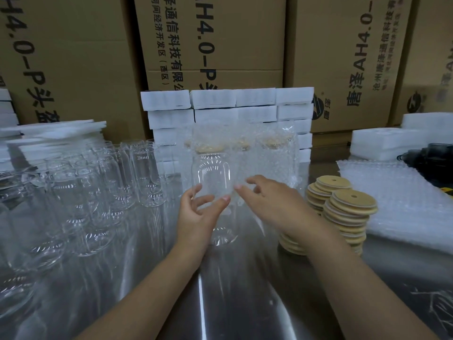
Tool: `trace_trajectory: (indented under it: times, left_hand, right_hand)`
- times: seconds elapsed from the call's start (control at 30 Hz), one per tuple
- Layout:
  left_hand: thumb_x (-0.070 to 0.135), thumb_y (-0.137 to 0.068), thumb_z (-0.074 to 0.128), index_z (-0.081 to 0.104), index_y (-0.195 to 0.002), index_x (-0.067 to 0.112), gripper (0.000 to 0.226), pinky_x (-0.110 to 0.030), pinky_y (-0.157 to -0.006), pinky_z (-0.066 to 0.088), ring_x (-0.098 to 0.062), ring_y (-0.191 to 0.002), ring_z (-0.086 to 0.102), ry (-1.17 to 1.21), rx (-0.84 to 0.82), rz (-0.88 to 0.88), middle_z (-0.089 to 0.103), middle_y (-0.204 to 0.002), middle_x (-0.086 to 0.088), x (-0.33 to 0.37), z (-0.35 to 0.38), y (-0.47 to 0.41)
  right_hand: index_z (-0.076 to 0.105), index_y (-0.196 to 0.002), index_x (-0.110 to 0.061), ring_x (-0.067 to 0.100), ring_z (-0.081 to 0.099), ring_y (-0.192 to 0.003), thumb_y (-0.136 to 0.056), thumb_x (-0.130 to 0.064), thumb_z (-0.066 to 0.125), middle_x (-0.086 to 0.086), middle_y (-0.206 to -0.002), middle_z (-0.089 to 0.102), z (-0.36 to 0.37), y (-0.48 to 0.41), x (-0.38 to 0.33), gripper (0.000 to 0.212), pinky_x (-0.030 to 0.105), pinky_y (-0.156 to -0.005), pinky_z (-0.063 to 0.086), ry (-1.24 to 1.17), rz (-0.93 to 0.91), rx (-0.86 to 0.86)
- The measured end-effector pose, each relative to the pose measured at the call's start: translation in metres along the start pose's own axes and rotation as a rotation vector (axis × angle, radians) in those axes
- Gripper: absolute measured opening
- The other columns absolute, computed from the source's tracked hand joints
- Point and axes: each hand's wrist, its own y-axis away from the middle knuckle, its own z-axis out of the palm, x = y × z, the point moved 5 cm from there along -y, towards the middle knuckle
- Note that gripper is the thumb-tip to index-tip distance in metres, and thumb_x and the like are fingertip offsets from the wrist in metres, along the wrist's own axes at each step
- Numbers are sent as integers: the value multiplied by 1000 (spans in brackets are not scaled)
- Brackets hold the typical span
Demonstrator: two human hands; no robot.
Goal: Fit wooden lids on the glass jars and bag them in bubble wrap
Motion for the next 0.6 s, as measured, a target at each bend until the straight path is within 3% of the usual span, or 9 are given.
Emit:
trace_trajectory:
  times: [0.13, 0.2, 0.3, 0.37, 0.47, 0.6]
  left_hand:
    - [18, -78, 76, 40, -133, 22, 65, -15, -70, 51, 3, -84, 65, -61, 15, 80, 59, -113, -2, 2, -7, -5]
    - [12, -80, 76, 35, -139, 19, 73, -11, -67, 50, -1, -91, 63, -106, -4, 115, 56, -113, -1, 3, -9, -6]
    - [12, -78, 78, 29, -142, 22, 81, -23, -86, 50, -9, -105, 58, -161, -21, 155, 51, -121, -3, 4, -10, -6]
    - [15, -78, 78, 30, -141, 24, 80, -33, -94, 49, -7, -107, 56, -189, -21, 169, 49, -123, -2, 5, -10, -6]
    - [18, -77, 79, 31, -143, 23, 81, -35, -94, 49, -4, -108, 55, -205, -9, 175, 49, -124, -1, 6, -12, -6]
    - [33, -66, 84, 32, -140, 26, 91, -32, -94, 48, -5, -108, 55, -202, -26, 193, 49, -120, 5, 4, -10, -6]
  right_hand:
    - [28, -146, -27, 23, 50, -122, -87, -50, 56, 1, -141, 47, -13, 15, 19, 68, 41, -105, 33, 386, 48, -208]
    - [29, -144, -29, 22, 46, -124, -83, -45, 62, -2, -135, 50, -13, 24, 28, 71, 40, -103, 31, 489, 99, -334]
    - [28, -143, -27, 22, 48, -119, -84, -33, 60, -1, -129, 49, -12, 28, 33, 68, 40, -96, 36, 529, 125, -417]
    - [27, -144, -28, 22, 48, -120, -84, -25, 57, -1, -133, 48, -10, 26, 34, 67, 36, -92, 38, 544, 110, -409]
    - [28, -145, -34, 22, 48, -120, -82, -23, 58, -1, -139, 43, -7, 23, 36, 71, 26, -76, 35, 501, 93, -380]
    - [32, -141, -41, 26, 43, -119, -79, -38, 67, 1, -134, 35, -9, 13, 34, 71, 30, -82, 38, 384, 68, -268]
